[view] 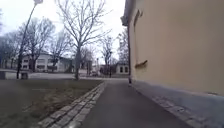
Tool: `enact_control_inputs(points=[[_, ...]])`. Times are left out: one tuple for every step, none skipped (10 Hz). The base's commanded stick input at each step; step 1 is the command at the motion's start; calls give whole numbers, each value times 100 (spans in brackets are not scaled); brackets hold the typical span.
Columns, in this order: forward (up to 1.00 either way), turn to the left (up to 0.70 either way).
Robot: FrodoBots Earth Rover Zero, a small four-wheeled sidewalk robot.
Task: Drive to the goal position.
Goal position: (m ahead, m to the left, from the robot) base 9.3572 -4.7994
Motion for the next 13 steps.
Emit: enact_control_inputs(points=[[100, 0], [100, 0], [100, 0], [100, 0], [100, 0], [100, 0], [100, 0], [100, 0], [100, 0], [100, 0], [100, 0], [100, 0], [100, 0]])
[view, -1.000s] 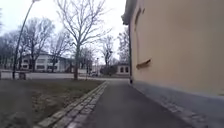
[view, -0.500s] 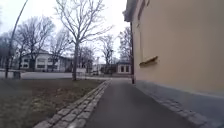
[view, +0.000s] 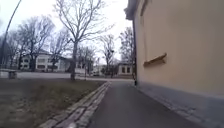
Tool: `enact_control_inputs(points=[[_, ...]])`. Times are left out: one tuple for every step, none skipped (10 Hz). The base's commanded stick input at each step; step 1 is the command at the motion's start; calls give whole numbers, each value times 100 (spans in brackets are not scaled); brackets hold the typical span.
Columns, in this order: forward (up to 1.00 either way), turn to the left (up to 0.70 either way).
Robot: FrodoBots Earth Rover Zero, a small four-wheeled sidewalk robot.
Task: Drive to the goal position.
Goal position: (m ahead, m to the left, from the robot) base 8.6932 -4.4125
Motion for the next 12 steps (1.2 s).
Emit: enact_control_inputs(points=[[100, 0], [100, 0], [100, 0], [100, 0], [100, 0], [100, 0], [100, -6], [100, -24], [100, -40], [100, -40], [100, -40], [100, -40]])
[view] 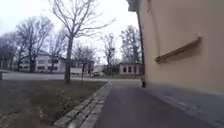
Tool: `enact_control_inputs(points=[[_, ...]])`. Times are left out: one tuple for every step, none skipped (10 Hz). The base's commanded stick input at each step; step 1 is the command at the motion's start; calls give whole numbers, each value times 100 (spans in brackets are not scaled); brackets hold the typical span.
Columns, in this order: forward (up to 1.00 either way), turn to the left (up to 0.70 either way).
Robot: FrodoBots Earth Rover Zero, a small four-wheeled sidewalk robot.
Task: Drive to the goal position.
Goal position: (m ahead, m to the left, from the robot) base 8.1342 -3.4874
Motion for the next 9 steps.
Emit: enact_control_inputs(points=[[100, -40], [100, -9], [100, 0], [100, 0], [100, 0], [100, 0], [100, 0], [100, 0], [100, 0]])
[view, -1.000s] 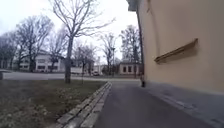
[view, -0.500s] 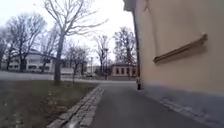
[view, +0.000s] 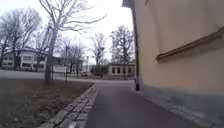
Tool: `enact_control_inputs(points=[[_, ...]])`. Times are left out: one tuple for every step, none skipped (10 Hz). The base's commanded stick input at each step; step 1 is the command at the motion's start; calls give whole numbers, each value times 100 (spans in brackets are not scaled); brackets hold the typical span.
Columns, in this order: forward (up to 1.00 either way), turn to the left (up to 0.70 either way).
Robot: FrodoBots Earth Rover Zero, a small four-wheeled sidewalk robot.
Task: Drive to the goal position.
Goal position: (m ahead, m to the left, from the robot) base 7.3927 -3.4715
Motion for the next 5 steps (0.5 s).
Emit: enact_control_inputs(points=[[100, 0], [100, 0], [100, 0], [100, 0], [100, 0]])
